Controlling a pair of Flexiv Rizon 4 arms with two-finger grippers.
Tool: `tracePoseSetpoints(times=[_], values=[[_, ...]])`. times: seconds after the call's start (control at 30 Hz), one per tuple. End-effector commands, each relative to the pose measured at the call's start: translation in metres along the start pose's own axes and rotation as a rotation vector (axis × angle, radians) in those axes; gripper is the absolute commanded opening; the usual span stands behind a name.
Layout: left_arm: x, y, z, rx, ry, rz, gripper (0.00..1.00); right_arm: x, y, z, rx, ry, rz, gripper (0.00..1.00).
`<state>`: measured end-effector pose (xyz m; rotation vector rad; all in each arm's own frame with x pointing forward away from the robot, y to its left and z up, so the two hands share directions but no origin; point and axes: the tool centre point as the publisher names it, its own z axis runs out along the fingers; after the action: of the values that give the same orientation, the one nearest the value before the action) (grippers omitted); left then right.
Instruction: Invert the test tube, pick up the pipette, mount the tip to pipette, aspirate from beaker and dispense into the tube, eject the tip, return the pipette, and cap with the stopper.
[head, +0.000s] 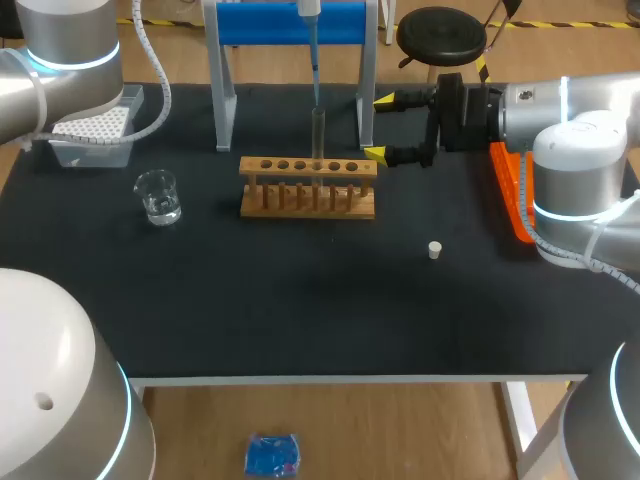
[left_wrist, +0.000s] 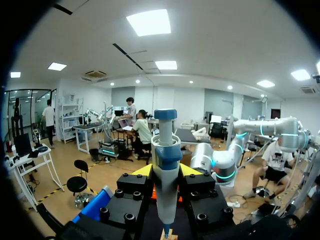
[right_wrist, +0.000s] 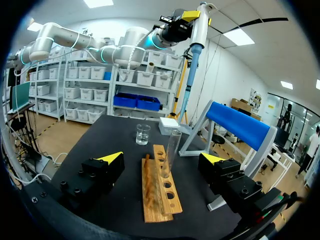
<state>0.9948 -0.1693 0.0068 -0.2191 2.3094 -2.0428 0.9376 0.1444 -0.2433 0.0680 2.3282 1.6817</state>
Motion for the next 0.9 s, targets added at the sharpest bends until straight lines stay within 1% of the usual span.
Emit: tracePoseSetpoints(times=[0.03, 0.3, 0.77, 0.9], values=[[-0.003, 0.002, 0.001, 0.004, 0.009, 0.006, 0.0, 0.0, 0.0, 0.0, -0.001, -0.002, -0.001, 1.0], [-0.007, 0.007, 0.004, 0.006, 0.018, 0.003, 0.0, 0.0, 0.0, 0.0, -0.001, -0.002, -0.001, 1.0], [-0.006, 0.023, 0.01, 0.006, 0.012, -0.022, 0.0, 0.0, 0.0, 0.0, -0.001, -0.002, -0.001, 1.0], [-0.007, 0.029, 0.008, 0.0, 0.002, -0.033, 0.0, 0.0, 0.0, 0.0, -0.001, -0.002, -0.001, 1.0]])
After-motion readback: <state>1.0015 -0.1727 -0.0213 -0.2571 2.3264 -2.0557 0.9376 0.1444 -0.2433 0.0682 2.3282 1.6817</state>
